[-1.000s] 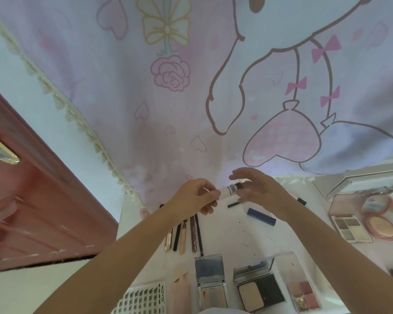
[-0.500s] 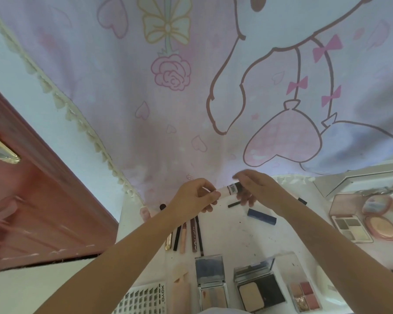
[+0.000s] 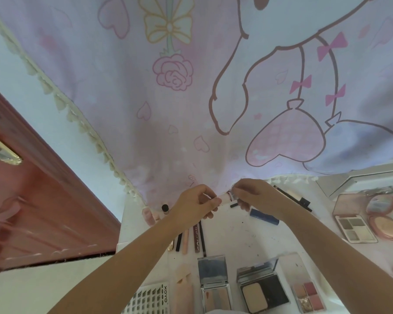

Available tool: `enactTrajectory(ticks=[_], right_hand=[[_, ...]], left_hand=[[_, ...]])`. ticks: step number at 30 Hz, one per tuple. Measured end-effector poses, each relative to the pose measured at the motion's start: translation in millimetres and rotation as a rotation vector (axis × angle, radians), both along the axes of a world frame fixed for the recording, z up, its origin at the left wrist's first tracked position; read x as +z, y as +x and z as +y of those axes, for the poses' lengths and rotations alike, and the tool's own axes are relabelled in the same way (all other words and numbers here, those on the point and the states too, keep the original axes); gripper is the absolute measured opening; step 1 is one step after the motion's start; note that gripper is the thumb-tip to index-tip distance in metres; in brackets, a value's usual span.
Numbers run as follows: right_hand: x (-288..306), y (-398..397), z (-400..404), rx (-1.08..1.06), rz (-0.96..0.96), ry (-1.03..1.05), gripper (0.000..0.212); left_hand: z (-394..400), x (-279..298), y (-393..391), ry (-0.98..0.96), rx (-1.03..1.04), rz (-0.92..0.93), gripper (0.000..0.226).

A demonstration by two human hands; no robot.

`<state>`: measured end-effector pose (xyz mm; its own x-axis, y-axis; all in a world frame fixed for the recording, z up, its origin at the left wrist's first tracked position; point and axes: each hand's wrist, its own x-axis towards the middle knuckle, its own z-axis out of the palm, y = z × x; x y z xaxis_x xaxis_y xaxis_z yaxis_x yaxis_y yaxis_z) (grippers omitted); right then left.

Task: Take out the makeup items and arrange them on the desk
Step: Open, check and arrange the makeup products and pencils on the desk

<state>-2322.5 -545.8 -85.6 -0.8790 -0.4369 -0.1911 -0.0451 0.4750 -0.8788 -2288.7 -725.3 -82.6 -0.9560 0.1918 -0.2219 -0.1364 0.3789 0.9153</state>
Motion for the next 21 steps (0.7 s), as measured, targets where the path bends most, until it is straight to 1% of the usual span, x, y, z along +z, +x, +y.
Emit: enactTrajectory(ticks=[1,3,5,6,8,9,10,12,13,15,17,19,21], right_hand=[[-3,-1,1,0.011,0.018,-0.028,0.022],[-8,-2,2,0.019,0.019,-0.082,0.028],[-11,-5,3,0.005,-0.03,-0.142,0.03],[-11,-6,2,-0.012,-0.067,-0.16,0.028],[-9,-8,0,-0.018,-0.087,-0.083,0.016],[-9,-9,-1,0.0,-0.075,-0.017,0.015],[-11,-9,-1,0.023,-0.066,0.028,0.018],[-15,-10,-1,0.035,-0.076,0.017,0.019],[-18,-11,-1,0.029,-0.09,-0.018,0.018],[-24,-11,0,0.027,-0.135,-0.084,0.024],[-31,-12,-1,0.026,-0.182,-0.121,0.033],[-40,-13,-2,0.012,-0.196,-0.117,0.04],[-48,-15,-4,-0.001,-0.201,-0.09,0.04]], left_hand=[[-1,-2,0,0.009,0.008,-0.006,0.015],[-2,-4,-1,0.028,0.024,-0.023,0.015],[-2,-7,-2,0.032,0.03,-0.038,0.015],[-2,-9,-2,0.033,0.033,-0.044,0.015],[-2,-13,-3,0.037,0.042,-0.054,0.015],[-1,-16,-4,0.035,0.045,-0.06,0.014],[-1,-18,-4,0.029,0.047,-0.066,0.011],[0,-23,-6,0.015,0.036,-0.088,0.005],[0,-25,-7,0.007,0.03,-0.107,0.011],[0,-31,-8,-0.005,0.005,-0.171,0.02],[0,-37,-9,-0.013,-0.022,-0.23,0.023],[0,-44,-10,-0.028,-0.039,-0.289,0.023],[-1,-52,-11,-0.034,-0.057,-0.332,0.023]])
